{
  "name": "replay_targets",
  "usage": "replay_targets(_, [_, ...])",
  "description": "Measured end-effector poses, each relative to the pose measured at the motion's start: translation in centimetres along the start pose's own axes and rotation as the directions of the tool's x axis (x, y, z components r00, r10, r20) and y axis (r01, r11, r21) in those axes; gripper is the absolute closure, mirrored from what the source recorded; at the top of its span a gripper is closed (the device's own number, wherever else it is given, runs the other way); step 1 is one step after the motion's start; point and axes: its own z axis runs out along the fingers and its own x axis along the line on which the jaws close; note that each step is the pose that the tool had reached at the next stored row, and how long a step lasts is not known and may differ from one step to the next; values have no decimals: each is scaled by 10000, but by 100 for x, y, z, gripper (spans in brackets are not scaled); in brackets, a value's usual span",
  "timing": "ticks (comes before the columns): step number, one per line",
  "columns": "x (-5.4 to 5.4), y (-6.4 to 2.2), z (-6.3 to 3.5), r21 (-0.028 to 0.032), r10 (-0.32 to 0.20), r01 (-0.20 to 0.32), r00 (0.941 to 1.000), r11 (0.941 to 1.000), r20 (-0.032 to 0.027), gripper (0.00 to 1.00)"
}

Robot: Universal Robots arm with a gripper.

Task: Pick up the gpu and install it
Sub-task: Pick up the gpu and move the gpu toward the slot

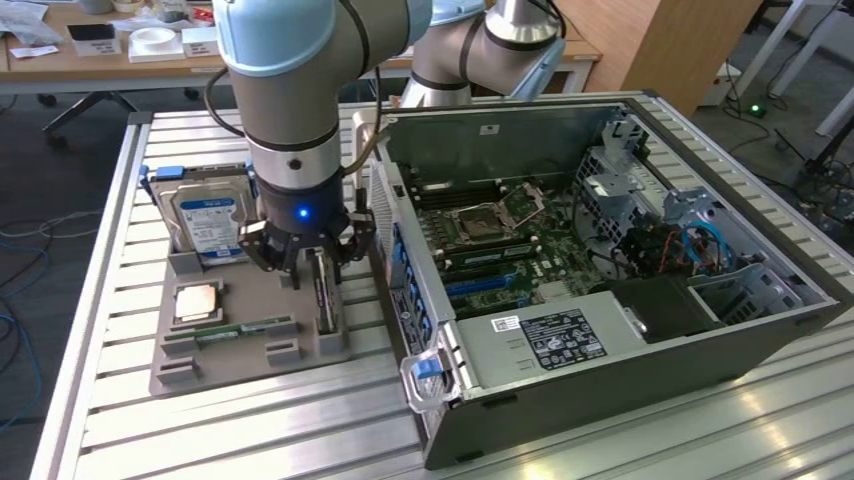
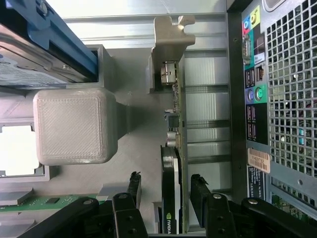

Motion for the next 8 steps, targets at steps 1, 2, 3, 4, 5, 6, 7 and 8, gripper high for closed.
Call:
replay_targets(1, [-3, 1, 1, -1, 1, -1, 10000, 10000, 1, 47])
replay_targets(2, [-7, 2, 1, -2, 1, -1, 10000, 10000, 1, 47])
replay_targets(3, [-11, 2, 1, -1, 1, -1, 10000, 10000, 1, 47])
replay_targets(4, [-15, 1, 1, 0, 0, 0, 10000, 10000, 0, 47])
replay_targets(5, [-18, 1, 1, 0, 1, -1, 10000, 10000, 0, 47])
replay_targets(6, [-19, 1, 0, 1, 2, -2, 10000, 10000, 0, 47])
replay_targets(7, [-19, 1, 0, 1, 2, -2, 10000, 10000, -1, 47])
replay_targets(8, [-19, 1, 0, 1, 1, -1, 10000, 10000, -1, 47])
